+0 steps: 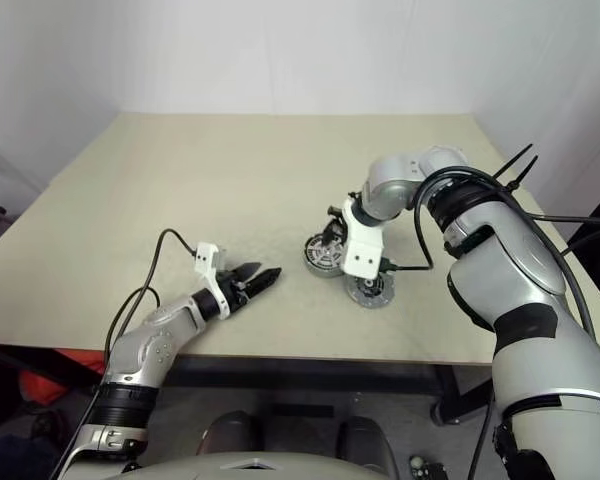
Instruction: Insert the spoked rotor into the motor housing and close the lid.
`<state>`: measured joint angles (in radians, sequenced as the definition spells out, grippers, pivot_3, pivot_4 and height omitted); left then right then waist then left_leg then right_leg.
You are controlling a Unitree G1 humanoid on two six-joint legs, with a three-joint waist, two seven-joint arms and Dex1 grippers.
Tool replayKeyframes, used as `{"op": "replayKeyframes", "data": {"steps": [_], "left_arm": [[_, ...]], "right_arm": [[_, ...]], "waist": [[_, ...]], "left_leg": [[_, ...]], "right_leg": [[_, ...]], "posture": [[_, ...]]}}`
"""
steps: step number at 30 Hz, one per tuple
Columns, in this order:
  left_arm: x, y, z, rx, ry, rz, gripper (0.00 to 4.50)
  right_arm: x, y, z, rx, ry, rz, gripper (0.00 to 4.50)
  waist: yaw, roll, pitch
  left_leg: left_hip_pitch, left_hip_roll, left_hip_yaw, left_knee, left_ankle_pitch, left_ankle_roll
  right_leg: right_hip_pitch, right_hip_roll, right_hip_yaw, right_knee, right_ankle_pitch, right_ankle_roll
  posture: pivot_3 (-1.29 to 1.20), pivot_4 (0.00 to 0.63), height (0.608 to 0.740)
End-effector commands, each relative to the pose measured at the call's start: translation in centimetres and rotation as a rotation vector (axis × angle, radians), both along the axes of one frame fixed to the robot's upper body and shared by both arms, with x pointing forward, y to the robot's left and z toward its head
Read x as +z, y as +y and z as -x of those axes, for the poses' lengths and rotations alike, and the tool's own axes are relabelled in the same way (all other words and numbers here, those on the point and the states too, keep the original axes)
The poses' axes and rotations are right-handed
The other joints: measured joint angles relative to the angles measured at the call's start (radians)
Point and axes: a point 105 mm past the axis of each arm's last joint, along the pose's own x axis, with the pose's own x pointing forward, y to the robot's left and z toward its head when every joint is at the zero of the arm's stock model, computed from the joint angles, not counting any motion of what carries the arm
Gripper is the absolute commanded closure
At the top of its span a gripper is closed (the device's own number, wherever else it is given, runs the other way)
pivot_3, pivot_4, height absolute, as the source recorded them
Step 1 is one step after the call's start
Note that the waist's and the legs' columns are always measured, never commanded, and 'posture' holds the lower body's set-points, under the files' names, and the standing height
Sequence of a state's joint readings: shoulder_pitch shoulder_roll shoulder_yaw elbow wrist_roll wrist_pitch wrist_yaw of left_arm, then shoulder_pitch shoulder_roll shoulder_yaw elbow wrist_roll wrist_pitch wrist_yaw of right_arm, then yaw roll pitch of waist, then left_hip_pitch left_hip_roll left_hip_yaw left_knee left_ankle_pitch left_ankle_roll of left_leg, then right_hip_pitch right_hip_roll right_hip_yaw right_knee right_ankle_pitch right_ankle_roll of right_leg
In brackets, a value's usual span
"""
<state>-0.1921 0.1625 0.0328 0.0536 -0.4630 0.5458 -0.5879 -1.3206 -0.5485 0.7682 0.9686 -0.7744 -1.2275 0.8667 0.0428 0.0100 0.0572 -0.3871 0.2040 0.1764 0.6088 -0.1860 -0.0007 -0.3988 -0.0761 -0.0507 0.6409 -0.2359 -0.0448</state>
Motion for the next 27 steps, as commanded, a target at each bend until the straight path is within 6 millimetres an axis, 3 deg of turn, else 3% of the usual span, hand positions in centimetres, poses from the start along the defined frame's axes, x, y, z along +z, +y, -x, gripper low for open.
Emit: {"op": "replayKeyframes", "data": {"steps": [1,5,6,8,11,16,18,27], "left_arm": [[0.6,-0.1,-0.6,-0.013,-0.02,0.003,0.7],[1.2,0.3,-1.3,-0.017,-0.035,0.0,0.7],[1.2,0.4,-1.4,-0.018,-0.036,-0.001,0.7],[1.4,0.8,-1.7,-0.023,-0.039,-0.008,0.7],[1.3,1.2,-2.1,-0.029,-0.034,-0.025,0.7],[1.4,0.8,-2.8,-0.048,-0.035,-0.026,0.7],[1.5,0.6,-3.1,-0.052,-0.038,-0.024,0.7],[1.3,0.6,-2.8,-0.048,-0.042,-0.028,0.7]], "right_arm": [[3.4,2.2,-1.4,-0.168,0.015,-0.288,2.23],[5.8,3.1,-2.9,-0.625,0.306,-0.77,2.23],[6.0,3.0,-2.6,-0.702,0.381,-0.822,2.23],[5.7,2.4,-0.1,-0.854,0.598,-0.88,2.23],[4.4,1.3,3.0,-0.964,0.676,-0.854,2.23],[2.5,0.5,5.3,-1.063,0.682,-0.804,2.23],[1.6,0.5,5.5,-1.09,0.687,-0.789,2.23],[-3.1,-0.3,3.7,-1.179,0.605,-0.707,2.23]], "waist": [[-0.001,0.0,0.0],[0.002,-0.003,0.001],[0.005,-0.003,0.002],[0.021,-0.004,0.003],[0.045,-0.004,0.003],[0.058,-0.004,0.003],[0.058,-0.004,0.003],[0.055,-0.004,0.003]], "left_leg": [[0.0,0.0,0.0,0.0,0.0,0.0],[0.004,0.0,-0.001,0.0,0.0,0.0],[0.004,0.0,-0.001,-0.001,0.0,0.0],[0.004,0.0,-0.002,-0.001,0.0,0.0],[0.005,0.0,-0.002,-0.003,0.0,0.0],[0.013,-0.001,-0.002,-0.009,0.004,-0.006],[0.018,-0.001,-0.002,-0.012,0.005,-0.009],[0.019,-0.001,-0.002,-0.014,0.007,-0.012]], "right_leg": [[0.0,0.0,0.0,0.0,0.0,0.0],[0.005,0.001,0.0,-0.001,0.0,0.0],[0.006,0.001,0.0,-0.001,0.0,0.0],[0.006,0.001,0.0,-0.001,0.0,0.0],[0.007,0.001,-0.001,-0.003,0.0,0.0],[0.011,0.001,0.0,-0.004,-0.001,0.001],[0.014,0.001,0.001,-0.004,-0.005,0.008],[0.013,0.001,0.001,-0.004,-0.005,0.008]], "posture": [[0.0,0.0,0.74],[0.0,0.0,0.74],[0.0,0.0,0.74],[0.0,0.0,0.74],[0.0,0.0,0.74],[0.0,0.0,0.74],[0.0,0.0,0.74],[0.0,0.0,0.74]]}}
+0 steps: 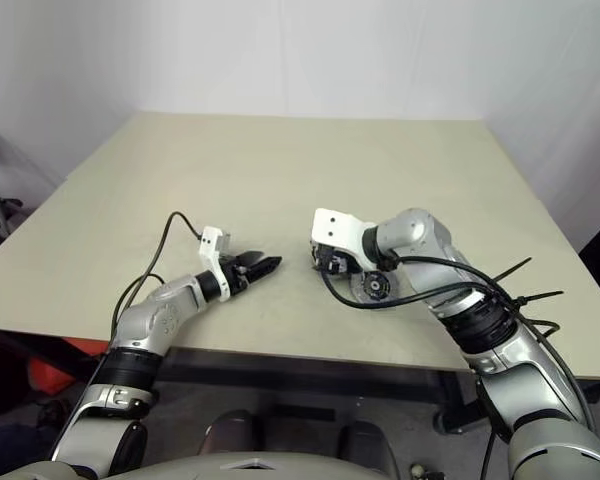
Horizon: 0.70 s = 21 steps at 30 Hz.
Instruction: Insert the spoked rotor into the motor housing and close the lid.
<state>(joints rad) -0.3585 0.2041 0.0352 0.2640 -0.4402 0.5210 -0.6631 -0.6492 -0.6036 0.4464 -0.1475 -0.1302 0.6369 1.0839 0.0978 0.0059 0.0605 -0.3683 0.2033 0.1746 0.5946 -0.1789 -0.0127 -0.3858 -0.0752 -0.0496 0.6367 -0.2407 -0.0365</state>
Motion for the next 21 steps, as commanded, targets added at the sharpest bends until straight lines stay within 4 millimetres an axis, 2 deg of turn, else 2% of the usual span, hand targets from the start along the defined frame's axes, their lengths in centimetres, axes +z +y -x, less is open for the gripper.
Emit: {"op": "replayKeyframes", "data": {"steps": [1,3,11,21], "left_arm": [[0.9,0.4,-0.1,0.007,-0.044,0.0,0.7],[0.9,0.7,0.2,0.014,-0.044,-0.002,0.7],[1.6,0.8,0.8,-0.01,-0.052,0.021,0.7],[2.3,0.1,1.3,-0.14,-0.069,-0.035,0.7]], "right_arm": [[-0.8,-0.5,-0.7,-0.008,-0.029,0.034,2.23],[-1.5,-1.2,-1.0,-0.005,-0.045,0.067,2.23],[-2.4,-2.3,-0.2,0.003,-0.036,0.088,2.23],[-3.4,-2.1,-0.5,-0.016,-0.002,0.082,2.23]], "waist": [[0.0,0.0,0.0],[0.0,0.0,0.0],[-0.001,0.0,0.0],[-0.001,0.0,0.0]], "left_leg": [[0.0,0.0,0.0,0.0,0.0,0.0],[-0.002,0.0,0.0,-0.001,-0.001,0.001],[-0.003,-0.001,0.0,-0.004,-0.002,0.003],[-0.002,-0.001,0.0,-0.006,-0.001,0.002]], "right_leg": [[0.0,0.0,0.0,0.0,0.0,0.0],[-0.001,0.0,0.0,-0.001,0.003,-0.006],[0.0,0.0,0.0,-0.007,0.004,-0.007],[0.001,0.0,-0.001,-0.009,0.004,-0.007]], "posture": [[0.0,0.0,0.74],[0.0,0.0,0.74],[0.0,0.0,0.74],[0.0,0.0,0.74]]}}
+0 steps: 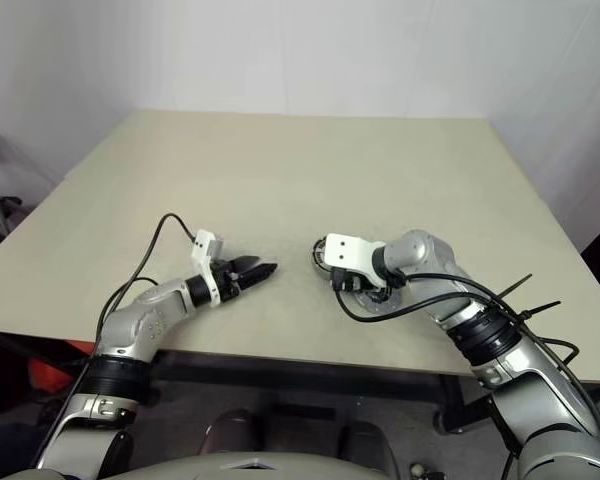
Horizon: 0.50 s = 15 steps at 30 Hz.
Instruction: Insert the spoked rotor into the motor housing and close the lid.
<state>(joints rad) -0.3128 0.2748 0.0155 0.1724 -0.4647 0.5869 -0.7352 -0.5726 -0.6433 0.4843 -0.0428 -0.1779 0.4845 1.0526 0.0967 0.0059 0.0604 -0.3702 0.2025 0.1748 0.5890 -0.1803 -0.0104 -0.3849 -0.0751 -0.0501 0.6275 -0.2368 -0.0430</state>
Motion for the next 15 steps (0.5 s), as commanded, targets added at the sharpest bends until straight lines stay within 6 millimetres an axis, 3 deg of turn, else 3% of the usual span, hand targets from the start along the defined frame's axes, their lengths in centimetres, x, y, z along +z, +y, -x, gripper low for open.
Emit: {"op": "replayKeyframes", "data": {"steps": [1,3,8,15], "left_arm": [[2.0,-0.6,-0.1,-0.078,-0.084,-0.026,0.7],[2.4,-0.7,0.0,-0.114,-0.099,-0.046,0.7],[2.8,-0.6,-0.1,-0.128,-0.115,-0.059,0.7],[2.8,-0.8,-0.3,-0.122,-0.12,-0.058,0.7]], "right_arm": [[0.0,0.0,-0.9,-0.024,-0.017,-0.004,2.4],[-0.3,-0.2,-1.4,-0.041,-0.018,0.004,2.83],[-0.3,-0.3,-1.7,-0.036,-0.03,0.01,4.42],[0.1,-0.8,-2.3,-0.046,-0.043,0.012,4.5]], "waist": [[0.0,0.0,0.0],[-0.001,0.0,0.0],[-0.002,0.0,0.0],[-0.001,0.0,0.0]], "left_leg": [[0.001,0.0,0.0,-0.001,0.0,0.0],[0.001,0.0,0.0,-0.002,0.0,0.0],[0.004,0.0,0.0,-0.002,0.001,-0.001],[0.009,0.0,0.0,-0.002,0.002,-0.003]], "right_leg": [[0.0,0.0,0.0,-0.001,0.0,0.0],[0.001,0.0,0.0,-0.001,0.0,0.0],[0.004,0.0,0.0,-0.001,0.0,0.0],[0.009,0.0,0.0,-0.003,-0.003,0.006]], "posture": [[0.0,0.0,0.74],[0.0,0.0,0.74],[0.0,0.0,0.74],[0.0,0.0,0.74]]}}
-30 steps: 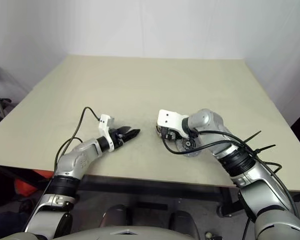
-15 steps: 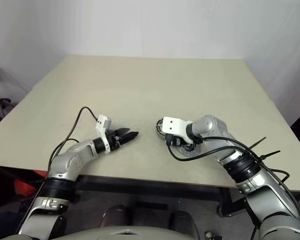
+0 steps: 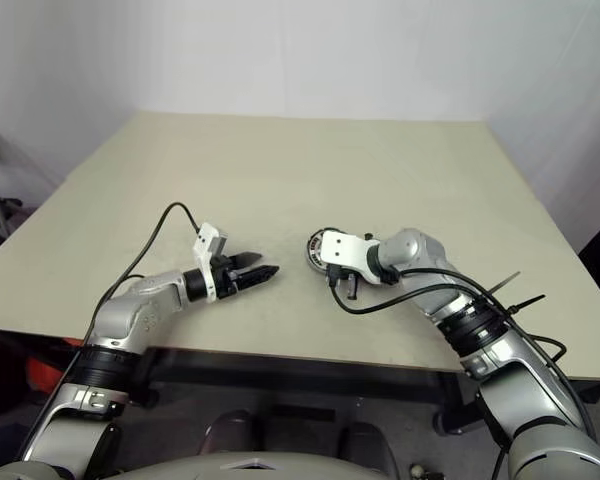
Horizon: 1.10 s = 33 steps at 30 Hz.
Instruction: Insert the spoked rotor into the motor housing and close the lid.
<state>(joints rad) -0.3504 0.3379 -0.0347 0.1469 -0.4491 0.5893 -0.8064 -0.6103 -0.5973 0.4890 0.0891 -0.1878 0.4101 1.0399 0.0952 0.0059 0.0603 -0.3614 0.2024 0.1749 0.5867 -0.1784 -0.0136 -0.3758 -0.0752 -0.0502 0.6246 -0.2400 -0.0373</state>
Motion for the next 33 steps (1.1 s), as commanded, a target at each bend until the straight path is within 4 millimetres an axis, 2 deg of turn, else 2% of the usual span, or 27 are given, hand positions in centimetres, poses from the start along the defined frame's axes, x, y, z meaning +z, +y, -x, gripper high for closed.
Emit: {"op": "replayKeyframes", "data": {"steps": [1,7,12,17,23,28,33], "left_arm": [[1.4,-0.6,-0.4,-0.016,-0.061,0.008,0.7],[1.2,-0.7,-0.3,-0.005,-0.055,0.014,0.7],[1.0,-0.7,-0.5,0.006,-0.049,0.015,0.7],[0.9,-0.5,-0.7,0.024,-0.05,0.013,0.7],[0.5,-0.1,-0.5,0.038,-0.041,0.008,0.7],[0.5,-0.1,-0.6,0.042,-0.04,0.006,0.7],[0.4,-0.1,-0.5,0.044,-0.041,0.005,0.7]], "right_arm": [[1.0,-1.1,-1.2,-0.04,-0.049,0.022,4.5],[3.1,-1.7,-1.4,0.042,-0.114,0.073,4.5],[5.0,-1.1,-0.8,0.129,-0.126,0.079,4.5],[4.1,-0.4,0.1,0.179,-0.101,0.091,4.5],[2.9,0.1,2.1,0.261,-0.069,0.121,4.5],[2.7,-0.2,1.9,0.265,-0.07,0.142,4.5],[2.6,0.0,-0.1,0.182,-0.076,0.119,4.5]], "waist": [[0.0,0.0,0.0],[0.003,0.0,0.0],[0.001,0.0,0.0],[0.001,0.0,0.0],[0.002,0.0,0.0],[0.002,0.0,0.0],[-0.002,0.0,0.0]], "left_leg": [[0.001,0.0,0.0,0.0,0.0,0.0],[0.002,0.0,0.0,0.0,0.0,0.0],[-0.005,-0.001,0.0,-0.001,-0.001,0.002],[-0.016,-0.001,0.0,-0.004,-0.001,0.002],[-0.018,-0.001,0.0,-0.004,-0.002,0.005],[-0.014,-0.001,0.0,-0.004,-0.001,0.002],[-0.007,-0.001,0.0,-0.004,-0.001,0.001]], "right_leg": [[0.001,0.0,0.0,0.0,0.0,0.0],[0.003,0.0,0.0,-0.001,0.0,0.0],[-0.004,0.0,0.0,0.0,0.004,-0.007],[-0.016,0.001,-0.001,0.0,0.004,-0.008],[-0.017,0.001,-0.002,-0.001,0.004,-0.008],[-0.013,0.0,-0.002,-0.001,0.004,-0.008],[-0.008,0.0,-0.001,0.0,0.004,-0.008]], "posture": [[0.0,0.0,0.74],[0.0,0.0,0.74],[0.0,0.0,0.74],[0.0,0.0,0.74],[0.0,0.0,0.74],[0.0,0.0,0.74],[0.0,0.0,0.74]]}}
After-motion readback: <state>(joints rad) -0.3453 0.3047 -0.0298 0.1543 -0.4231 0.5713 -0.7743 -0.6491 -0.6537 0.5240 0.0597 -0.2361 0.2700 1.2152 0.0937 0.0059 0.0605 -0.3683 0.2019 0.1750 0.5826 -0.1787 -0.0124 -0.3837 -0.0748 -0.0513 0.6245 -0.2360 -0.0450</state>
